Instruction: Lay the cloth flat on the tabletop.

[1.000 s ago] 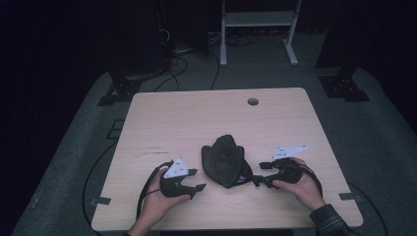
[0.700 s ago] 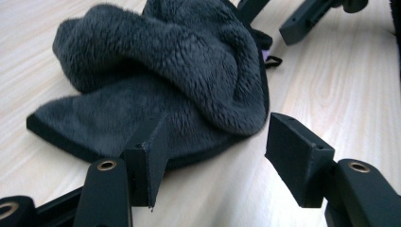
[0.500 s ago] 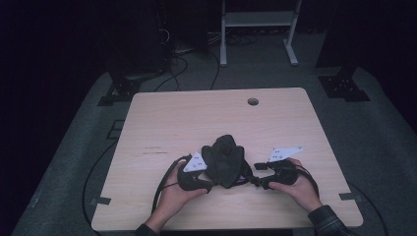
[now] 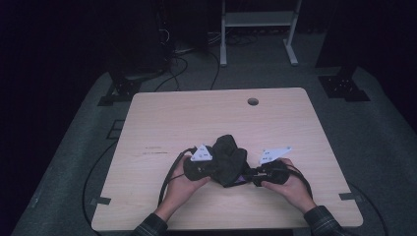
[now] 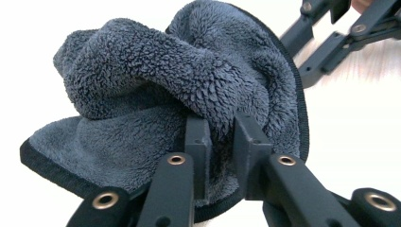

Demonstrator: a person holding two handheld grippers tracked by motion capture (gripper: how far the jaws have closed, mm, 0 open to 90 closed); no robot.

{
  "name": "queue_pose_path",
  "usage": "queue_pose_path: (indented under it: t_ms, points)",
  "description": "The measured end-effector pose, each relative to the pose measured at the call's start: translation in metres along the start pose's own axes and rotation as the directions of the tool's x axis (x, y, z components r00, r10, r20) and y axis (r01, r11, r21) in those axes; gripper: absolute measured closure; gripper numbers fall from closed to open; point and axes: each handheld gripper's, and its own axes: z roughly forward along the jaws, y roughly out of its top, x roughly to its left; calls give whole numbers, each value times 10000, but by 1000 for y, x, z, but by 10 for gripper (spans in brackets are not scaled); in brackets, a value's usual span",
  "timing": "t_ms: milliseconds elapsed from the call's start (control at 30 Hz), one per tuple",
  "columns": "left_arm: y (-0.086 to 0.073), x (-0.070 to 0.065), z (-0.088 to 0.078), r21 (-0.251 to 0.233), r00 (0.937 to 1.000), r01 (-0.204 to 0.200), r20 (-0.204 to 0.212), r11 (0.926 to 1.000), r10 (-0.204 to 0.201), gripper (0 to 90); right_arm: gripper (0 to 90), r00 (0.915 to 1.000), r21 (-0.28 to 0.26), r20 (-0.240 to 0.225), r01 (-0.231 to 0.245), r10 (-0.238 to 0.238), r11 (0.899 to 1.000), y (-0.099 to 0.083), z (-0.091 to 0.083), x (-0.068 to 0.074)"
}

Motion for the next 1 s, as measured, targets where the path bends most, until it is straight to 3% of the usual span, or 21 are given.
queue_pose_path:
  t_ms: [200, 433, 600, 767, 867, 933, 1000]
  points:
    - [6, 7, -25, -577, 9998, 118, -122, 9983, -125, 804, 853, 9997, -155, 227, 18, -14, 9999, 7, -7, -2]
    - [2, 32, -59, -1202, 9943, 791, -619, 9896, -870, 812, 858, 9962, -773, 721, -427, 483, 9961, 11, -25, -13]
    - [-8, 49, -70, -1175, 9872, 1208, -901, 9857, -1317, 813, 859, 9914, -962, 1089, -623, 727, 9934, 12, -30, -20]
    - [-25, 65, -66, -675, 9746, 1742, -1308, 9824, -1818, 807, 859, 9889, -1120, 1242, -682, 821, 9914, 16, -26, -25]
    - [-31, 70, -67, -530, 9655, 1811, -1803, 9820, -1877, 747, 860, 9890, -967, 1320, -537, 663, 9939, 21, -20, -23]
    - [-31, 72, -72, -858, 9616, 1897, -1850, 9781, -2027, 673, 860, 9899, -941, 1302, -435, 556, 9946, 23, -17, -22]
    - [-30, 73, -74, -999, 9628, 1905, -1753, 9766, -2058, 576, 860, 9908, -915, 1249, -416, 529, 9949, 24, -14, -21]
